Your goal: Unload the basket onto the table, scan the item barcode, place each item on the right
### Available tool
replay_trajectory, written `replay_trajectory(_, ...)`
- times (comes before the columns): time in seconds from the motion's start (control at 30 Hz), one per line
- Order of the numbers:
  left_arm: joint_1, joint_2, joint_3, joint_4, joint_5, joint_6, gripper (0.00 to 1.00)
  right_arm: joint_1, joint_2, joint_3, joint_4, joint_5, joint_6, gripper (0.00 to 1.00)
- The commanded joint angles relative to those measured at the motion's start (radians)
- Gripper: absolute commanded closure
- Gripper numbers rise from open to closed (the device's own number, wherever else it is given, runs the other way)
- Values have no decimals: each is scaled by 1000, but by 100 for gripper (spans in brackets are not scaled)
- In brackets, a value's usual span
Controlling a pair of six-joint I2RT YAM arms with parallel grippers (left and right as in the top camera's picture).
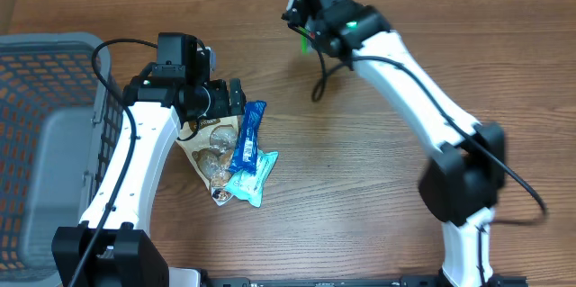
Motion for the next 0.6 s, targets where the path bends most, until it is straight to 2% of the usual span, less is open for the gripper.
replay_trajectory(0.0, -6, 5, 3, 1, -7, 1, 0, -35, -123, 23, -137, -282, 242, 96)
replay_trajectory(0.17, -6, 5, 3, 1, -7, 2, 0, -103, -148, 22, -399, -322, 512, 96)
replay_trajectory(0.23, -6, 5, 3, 1, -7, 2, 0, -167, -146, -6, -439, -396, 559, 96)
replay_trajectory(0.37, -6, 5, 3, 1, -7, 2, 0, -344, -145, -119, -392, -440, 608, 96)
replay_trajectory(0.57, -6, 5, 3, 1, -6, 2, 1, -668, -144, -345, -212, -468, 911, 96)
